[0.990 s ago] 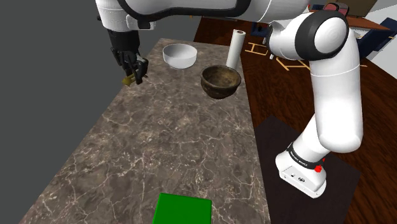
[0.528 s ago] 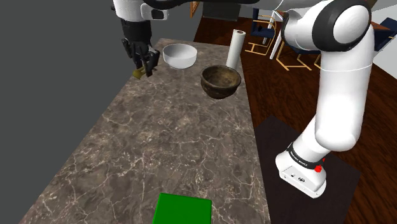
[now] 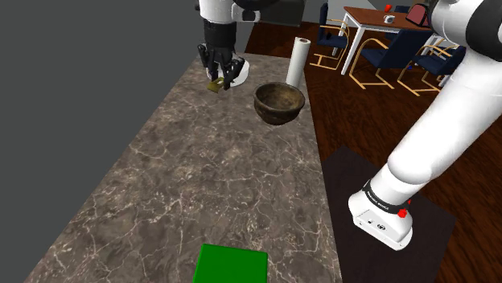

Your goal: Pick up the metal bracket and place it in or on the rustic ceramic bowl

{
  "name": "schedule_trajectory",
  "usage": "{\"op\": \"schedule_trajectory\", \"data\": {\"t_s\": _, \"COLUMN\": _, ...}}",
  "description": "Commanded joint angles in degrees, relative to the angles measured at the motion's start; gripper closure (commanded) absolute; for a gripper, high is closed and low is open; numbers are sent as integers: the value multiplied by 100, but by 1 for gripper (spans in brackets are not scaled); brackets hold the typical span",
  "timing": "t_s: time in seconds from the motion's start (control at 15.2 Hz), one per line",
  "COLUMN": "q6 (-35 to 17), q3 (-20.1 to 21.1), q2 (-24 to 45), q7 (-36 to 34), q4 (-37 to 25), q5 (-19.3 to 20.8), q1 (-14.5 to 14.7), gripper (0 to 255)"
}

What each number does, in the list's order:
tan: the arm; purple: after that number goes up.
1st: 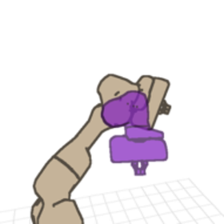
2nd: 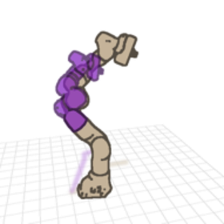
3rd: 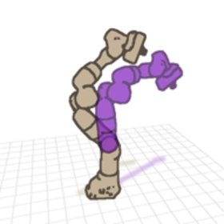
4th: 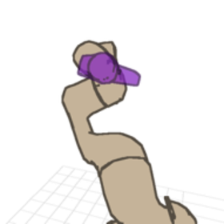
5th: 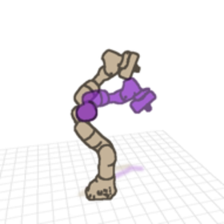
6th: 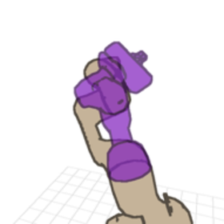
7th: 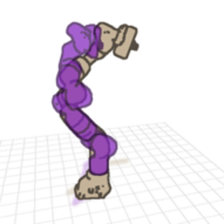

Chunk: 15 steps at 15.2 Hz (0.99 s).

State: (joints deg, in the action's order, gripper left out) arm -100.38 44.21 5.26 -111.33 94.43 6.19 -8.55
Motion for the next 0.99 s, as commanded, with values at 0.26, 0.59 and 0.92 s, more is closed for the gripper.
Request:
{"op": "schedule_trajectory", "data": {"t_s": 0.26, "q6": -225, "q3": -530, "q2": -1365, "q7": 1253, "q4": 1215, "q5": -965, "q1": -555, "gripper": 255}}
{"op": "schedule_trajectory", "data": {"t_s": 0.59, "q6": -228, "q3": -1167, "q2": -2222, "q7": 2179, "q4": 1987, "q5": -1392, "q1": -688, "gripper": 255}}
{"op": "schedule_trajectory", "data": {"t_s": 0.92, "q6": -170, "q3": -1834, "q2": -2887, "q7": 3049, "q4": 2618, "q5": -1542, "q1": -799, "gripper": 255}}
